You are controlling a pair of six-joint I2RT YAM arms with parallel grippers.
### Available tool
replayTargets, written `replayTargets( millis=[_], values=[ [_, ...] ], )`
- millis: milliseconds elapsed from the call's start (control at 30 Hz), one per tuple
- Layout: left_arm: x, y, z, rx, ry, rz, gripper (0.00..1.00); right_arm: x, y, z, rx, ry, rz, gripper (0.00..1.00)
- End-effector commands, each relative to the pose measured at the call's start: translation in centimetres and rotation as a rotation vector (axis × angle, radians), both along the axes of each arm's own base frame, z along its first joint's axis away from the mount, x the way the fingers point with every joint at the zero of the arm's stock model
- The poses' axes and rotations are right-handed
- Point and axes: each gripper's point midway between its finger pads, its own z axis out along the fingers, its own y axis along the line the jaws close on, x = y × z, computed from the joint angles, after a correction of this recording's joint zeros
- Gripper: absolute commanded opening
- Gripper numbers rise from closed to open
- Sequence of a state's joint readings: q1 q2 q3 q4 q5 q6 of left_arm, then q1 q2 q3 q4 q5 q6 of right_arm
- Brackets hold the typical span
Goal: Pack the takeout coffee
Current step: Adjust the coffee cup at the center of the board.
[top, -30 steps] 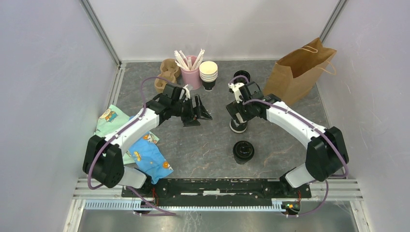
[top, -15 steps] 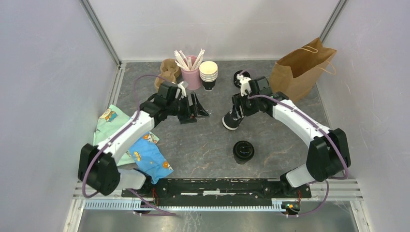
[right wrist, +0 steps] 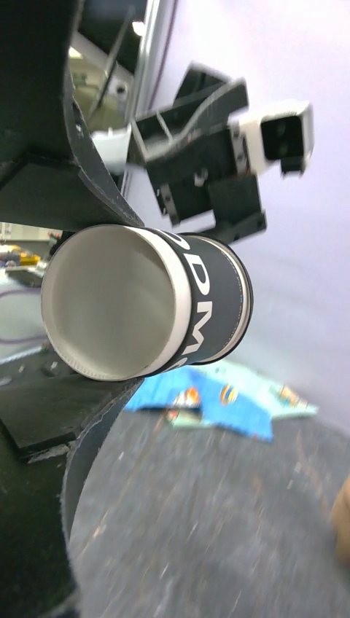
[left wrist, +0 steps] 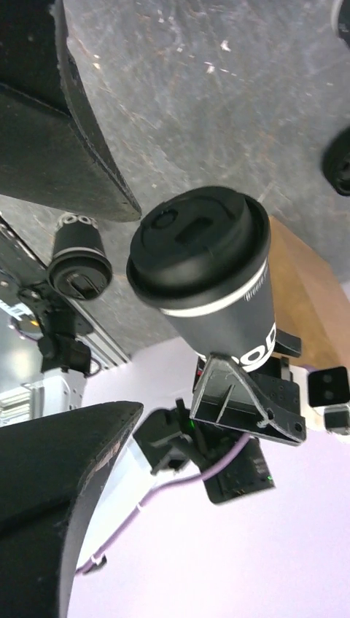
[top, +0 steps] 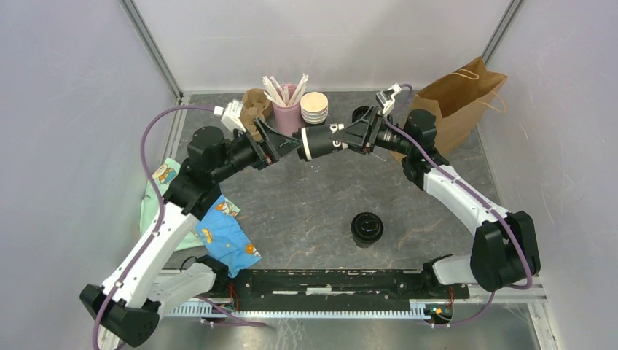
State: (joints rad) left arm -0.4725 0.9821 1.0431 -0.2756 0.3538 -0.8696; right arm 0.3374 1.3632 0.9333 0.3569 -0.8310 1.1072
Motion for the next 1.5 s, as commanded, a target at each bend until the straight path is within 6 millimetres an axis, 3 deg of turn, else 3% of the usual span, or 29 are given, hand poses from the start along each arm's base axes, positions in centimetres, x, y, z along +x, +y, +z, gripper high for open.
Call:
replayTargets(
  millis=[0, 167, 533, 867, 1100, 1167, 1267, 1367, 1467],
  values=[
    [0.3, 1.2, 4.8, -0.122, -0.093, 0.097, 0.98, -2.5, -0.1, 8.9, 0.27, -0.094, 0.086, 0.53],
    [0.0, 1.1, 5.6, -0.133, -0.076, 0.09, 1.0, -3.4, -0.3, 9.9, 0.359, -0.076, 0.114, 0.52],
    [-0.4, -0.6, 8.2, -0.298, -0.062, 0.0, 1.0, -4.2, -0.3, 9.5, 0.397, -0.052, 0.133, 0.51],
    [0.0, -2.1, 7.2, -0.302, -0.012, -0.068, 0.99, -4.4, 0.3, 9.1, 0.412, -0.035, 0.153, 0.5],
    [0.2, -2.1, 6.0, -0.265, 0.02, -0.06, 0.83, -4.1, 0.4, 8.3, 0.401, -0.027, 0.146, 0.52],
    [0.6, -1.5, 4.7, -0.203, 0.054, -0.015, 0.75, -3.9, 0.6, 7.5, 0.373, -0.025, 0.137, 0.6],
    [0.9, -0.9, 3.3, -0.104, 0.097, 0.021, 0.68, -3.4, 0.8, 4.6, 0.243, -0.021, 0.111, 0.76],
    [0.9, -0.4, 1.9, -0.04, 0.138, 0.04, 0.65, -2.8, 0.1, 0.1, 0.062, 0.012, 0.058, 0.9],
    [0.6, -0.1, 1.0, -0.021, 0.162, 0.047, 0.64, -2.9, -1.3, -3.9, -0.071, 0.04, 0.033, 0.95]
  ],
)
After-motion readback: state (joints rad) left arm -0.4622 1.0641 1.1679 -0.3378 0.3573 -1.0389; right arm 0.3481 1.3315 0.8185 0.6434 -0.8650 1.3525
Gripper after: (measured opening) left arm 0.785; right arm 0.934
